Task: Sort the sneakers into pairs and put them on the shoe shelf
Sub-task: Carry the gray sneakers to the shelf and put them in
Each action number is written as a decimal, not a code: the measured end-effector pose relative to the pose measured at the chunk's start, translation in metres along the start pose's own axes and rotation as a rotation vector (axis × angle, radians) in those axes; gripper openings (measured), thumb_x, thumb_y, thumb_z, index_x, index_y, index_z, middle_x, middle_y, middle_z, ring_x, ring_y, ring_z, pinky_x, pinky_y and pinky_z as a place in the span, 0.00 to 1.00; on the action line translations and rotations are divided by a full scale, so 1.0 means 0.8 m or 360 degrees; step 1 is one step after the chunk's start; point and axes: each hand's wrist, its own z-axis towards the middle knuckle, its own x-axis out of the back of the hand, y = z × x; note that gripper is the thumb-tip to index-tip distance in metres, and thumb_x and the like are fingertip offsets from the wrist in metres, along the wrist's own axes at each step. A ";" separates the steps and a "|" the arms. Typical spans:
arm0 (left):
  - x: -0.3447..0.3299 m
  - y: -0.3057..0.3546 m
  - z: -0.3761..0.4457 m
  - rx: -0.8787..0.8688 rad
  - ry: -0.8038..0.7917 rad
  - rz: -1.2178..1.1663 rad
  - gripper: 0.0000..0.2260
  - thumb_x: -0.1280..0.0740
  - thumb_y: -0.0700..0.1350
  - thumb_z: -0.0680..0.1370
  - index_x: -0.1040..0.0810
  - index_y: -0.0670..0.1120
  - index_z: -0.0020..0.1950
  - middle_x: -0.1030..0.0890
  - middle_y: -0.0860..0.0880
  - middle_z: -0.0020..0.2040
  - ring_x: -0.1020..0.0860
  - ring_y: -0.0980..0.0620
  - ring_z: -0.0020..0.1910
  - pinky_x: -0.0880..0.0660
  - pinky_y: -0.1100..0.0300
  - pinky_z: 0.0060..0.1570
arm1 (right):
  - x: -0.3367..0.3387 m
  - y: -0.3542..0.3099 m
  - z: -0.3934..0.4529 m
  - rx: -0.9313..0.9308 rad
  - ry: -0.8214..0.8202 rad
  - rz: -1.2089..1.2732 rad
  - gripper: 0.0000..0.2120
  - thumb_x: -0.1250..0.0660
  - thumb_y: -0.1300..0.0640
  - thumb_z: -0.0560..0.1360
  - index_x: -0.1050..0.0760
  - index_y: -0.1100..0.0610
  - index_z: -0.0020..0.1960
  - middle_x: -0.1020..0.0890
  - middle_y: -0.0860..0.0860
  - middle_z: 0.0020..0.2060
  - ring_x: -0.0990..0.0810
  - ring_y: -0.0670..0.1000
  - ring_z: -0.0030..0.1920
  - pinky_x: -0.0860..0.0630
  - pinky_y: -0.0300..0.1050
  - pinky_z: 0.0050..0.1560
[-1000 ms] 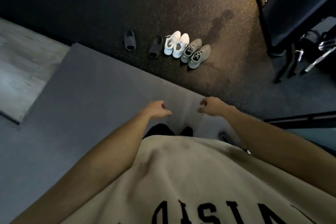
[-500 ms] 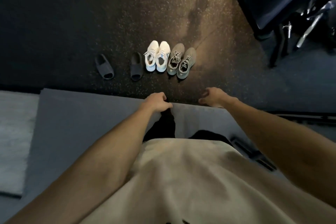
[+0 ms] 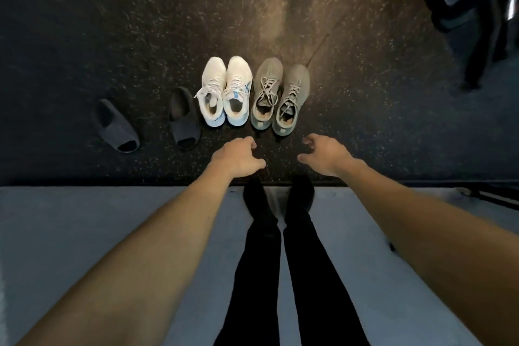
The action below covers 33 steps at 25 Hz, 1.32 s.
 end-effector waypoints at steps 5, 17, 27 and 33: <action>-0.040 -0.022 0.219 -0.0060 0.0186 0.0277 0.31 0.30 0.55 0.72 0.36 0.50 0.73 0.29 0.47 0.68 0.30 0.45 0.65 0.28 0.46 0.61 | -0.050 0.020 0.206 0.0116 0.0185 -0.0074 0.27 0.34 0.46 0.74 0.35 0.55 0.69 0.28 0.55 0.66 0.29 0.58 0.65 0.31 0.56 0.65; -0.141 -0.033 0.459 -0.0191 0.0741 0.0630 0.12 0.40 0.34 0.78 0.28 0.44 0.59 0.23 0.39 0.54 0.23 0.37 0.53 0.29 0.48 0.46 | -0.173 0.059 0.448 0.0277 0.0664 -0.0177 0.11 0.35 0.56 0.75 0.25 0.57 0.57 0.23 0.55 0.55 0.27 0.59 0.59 0.27 0.52 0.51; -0.126 -0.001 0.289 -0.0269 0.0603 0.0799 0.13 0.38 0.40 0.79 0.27 0.48 0.62 0.21 0.44 0.56 0.21 0.41 0.53 0.30 0.52 0.44 | -0.138 0.068 0.262 0.0281 0.0569 -0.0071 0.04 0.38 0.60 0.76 0.26 0.56 0.50 0.23 0.53 0.48 0.26 0.58 0.52 0.31 0.48 0.42; -0.083 0.053 0.093 -0.0375 0.0733 0.0808 0.15 0.41 0.39 0.80 0.26 0.50 0.65 0.20 0.46 0.53 0.21 0.45 0.52 0.28 0.54 0.45 | -0.077 0.041 0.073 0.0264 0.0517 -0.0052 0.06 0.36 0.56 0.75 0.26 0.55 0.52 0.23 0.53 0.49 0.26 0.58 0.55 0.29 0.49 0.45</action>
